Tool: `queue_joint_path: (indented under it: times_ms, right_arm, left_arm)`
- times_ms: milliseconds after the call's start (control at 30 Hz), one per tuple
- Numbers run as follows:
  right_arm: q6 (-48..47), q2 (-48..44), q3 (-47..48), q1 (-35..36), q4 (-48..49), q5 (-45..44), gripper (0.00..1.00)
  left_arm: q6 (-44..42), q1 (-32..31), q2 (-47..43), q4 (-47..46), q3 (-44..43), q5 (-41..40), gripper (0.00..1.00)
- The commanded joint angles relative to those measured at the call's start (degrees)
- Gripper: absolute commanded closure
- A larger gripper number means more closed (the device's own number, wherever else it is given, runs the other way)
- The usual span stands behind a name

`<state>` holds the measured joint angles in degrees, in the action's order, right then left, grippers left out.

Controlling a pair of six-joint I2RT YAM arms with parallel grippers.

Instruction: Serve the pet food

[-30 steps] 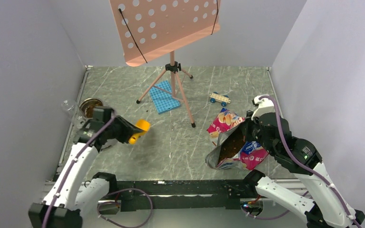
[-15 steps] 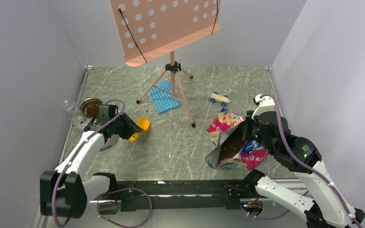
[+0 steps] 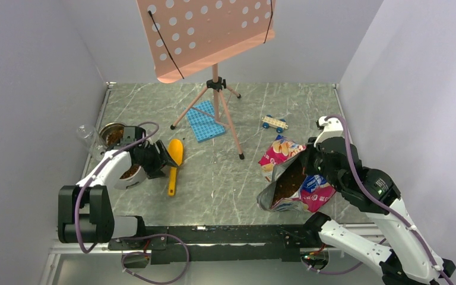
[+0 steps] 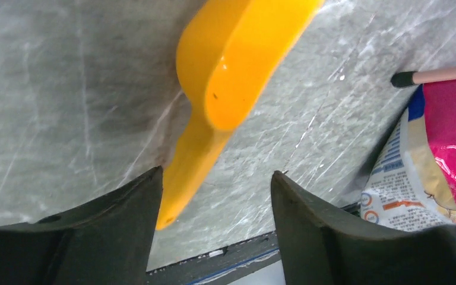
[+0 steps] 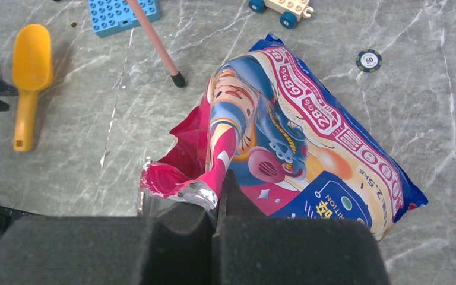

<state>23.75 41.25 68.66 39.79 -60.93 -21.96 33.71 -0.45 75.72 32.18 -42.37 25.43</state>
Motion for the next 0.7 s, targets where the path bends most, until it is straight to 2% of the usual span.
queue_joint_path:
  times_ms: [0, 100, 167, 233, 333, 433, 500, 600, 667]
  right_arm:
    - [0.74, 1.73, 4.73, 0.02, 7.80, 2.62, 1.00]
    - [-0.49, 3.65, 5.27, 0.03, 8.12, 4.46, 1.00]
    - [-1.37, 4.99, 5.67, 0.01, 8.57, 5.76, 1.00]
    - [-2.20, 6.65, 6.44, 0.04, 8.80, 7.11, 1.00]
    - [-2.60, 8.33, 7.28, 0.03, 9.75, 8.48, 1.00]
    - [-2.87, 9.48, 7.83, 0.05, 10.23, 9.87, 1.00]
    - [-3.00, 9.87, 7.75, 0.03, 10.49, 11.08, 1.00]
    - [-3.31, 9.61, 7.25, 0.02, 10.65, 12.79, 1.00]
    - [-3.62, 9.24, 7.10, 0.03, 10.52, 13.74, 1.00]
  left_arm:
    - [-0.69, 0.27, -5.67, 7.29, -2.46, -7.70, 0.19]
    - [0.19, 0.01, -9.54, 11.35, -4.17, -10.28, 0.18]
    - [1.91, -2.62, -12.90, 12.17, -4.93, -10.65, 0.28]
    - [4.55, -8.71, -16.97, 10.15, -5.19, -10.08, 0.40]
    - [11.26, -23.58, -22.45, 1.99, -4.57, -12.02, 0.45]
    - [16.27, -39.75, -25.42, -8.57, -3.97, -19.79, 0.35]
    - [16.09, -49.55, -24.18, -13.22, -5.53, -26.52, 0.27]
    - [12.01, -60.51, -16.26, -14.83, -12.43, -34.61, 0.19]
    - [8.61, -65.45, -8.07, -9.90, -21.03, -37.59, 0.14]
